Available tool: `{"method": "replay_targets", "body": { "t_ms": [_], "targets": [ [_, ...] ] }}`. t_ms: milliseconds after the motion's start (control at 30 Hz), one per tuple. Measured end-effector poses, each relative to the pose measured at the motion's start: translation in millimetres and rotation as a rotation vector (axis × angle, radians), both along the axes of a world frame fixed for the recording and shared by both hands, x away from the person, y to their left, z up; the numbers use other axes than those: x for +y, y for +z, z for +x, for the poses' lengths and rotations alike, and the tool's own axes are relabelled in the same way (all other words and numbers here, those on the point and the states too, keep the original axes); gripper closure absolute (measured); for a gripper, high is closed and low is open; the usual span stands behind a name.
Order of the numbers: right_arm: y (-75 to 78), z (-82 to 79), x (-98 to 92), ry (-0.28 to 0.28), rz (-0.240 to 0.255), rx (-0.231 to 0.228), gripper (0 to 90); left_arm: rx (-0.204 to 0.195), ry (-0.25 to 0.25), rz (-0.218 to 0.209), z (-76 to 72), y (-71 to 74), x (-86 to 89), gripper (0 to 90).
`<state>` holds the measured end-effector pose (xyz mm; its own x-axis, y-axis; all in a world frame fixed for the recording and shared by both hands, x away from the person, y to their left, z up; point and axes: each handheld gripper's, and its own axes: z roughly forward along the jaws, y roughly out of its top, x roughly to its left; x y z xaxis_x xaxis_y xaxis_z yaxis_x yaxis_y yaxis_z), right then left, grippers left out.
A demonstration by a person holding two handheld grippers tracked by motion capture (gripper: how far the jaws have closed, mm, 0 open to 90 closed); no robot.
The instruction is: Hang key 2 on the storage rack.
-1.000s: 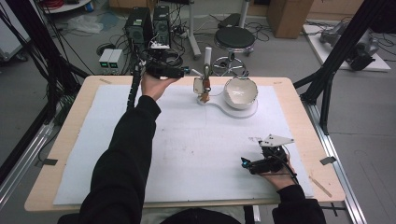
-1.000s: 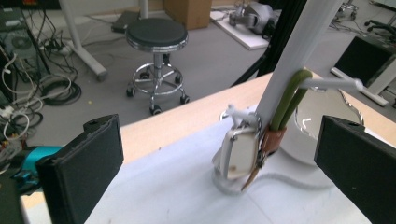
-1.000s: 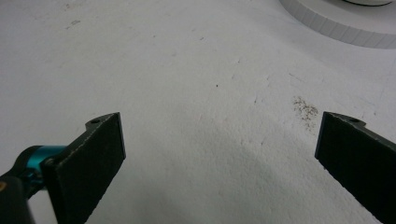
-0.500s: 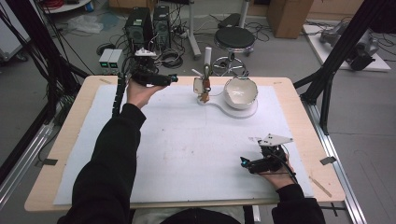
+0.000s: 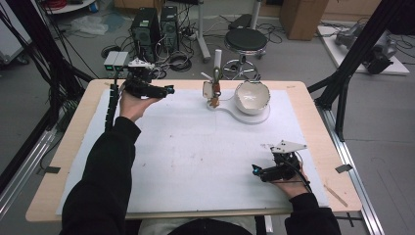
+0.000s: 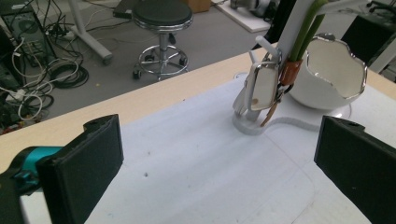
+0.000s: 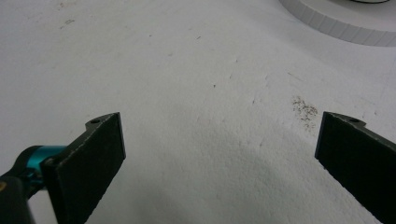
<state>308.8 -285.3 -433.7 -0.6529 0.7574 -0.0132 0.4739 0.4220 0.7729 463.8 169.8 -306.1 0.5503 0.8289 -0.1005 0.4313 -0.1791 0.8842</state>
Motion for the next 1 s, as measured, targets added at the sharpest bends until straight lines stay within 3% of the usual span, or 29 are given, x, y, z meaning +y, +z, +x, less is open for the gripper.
{"method": "replay_targets", "body": {
  "t_ms": [700,1000],
  "targets": [
    [0.1,-2.2,-2.5,-0.019,0.006,0.002,0.8,0.068,-0.038,0.036,-35.3,-24.0,36.7,1.7],
    [-0.1,-2.9,-3.0,-0.027,0.004,0.005,0.8,0.075,-0.037,0.044,-55.3,-34.3,53.0,1.7]
  ]
}}
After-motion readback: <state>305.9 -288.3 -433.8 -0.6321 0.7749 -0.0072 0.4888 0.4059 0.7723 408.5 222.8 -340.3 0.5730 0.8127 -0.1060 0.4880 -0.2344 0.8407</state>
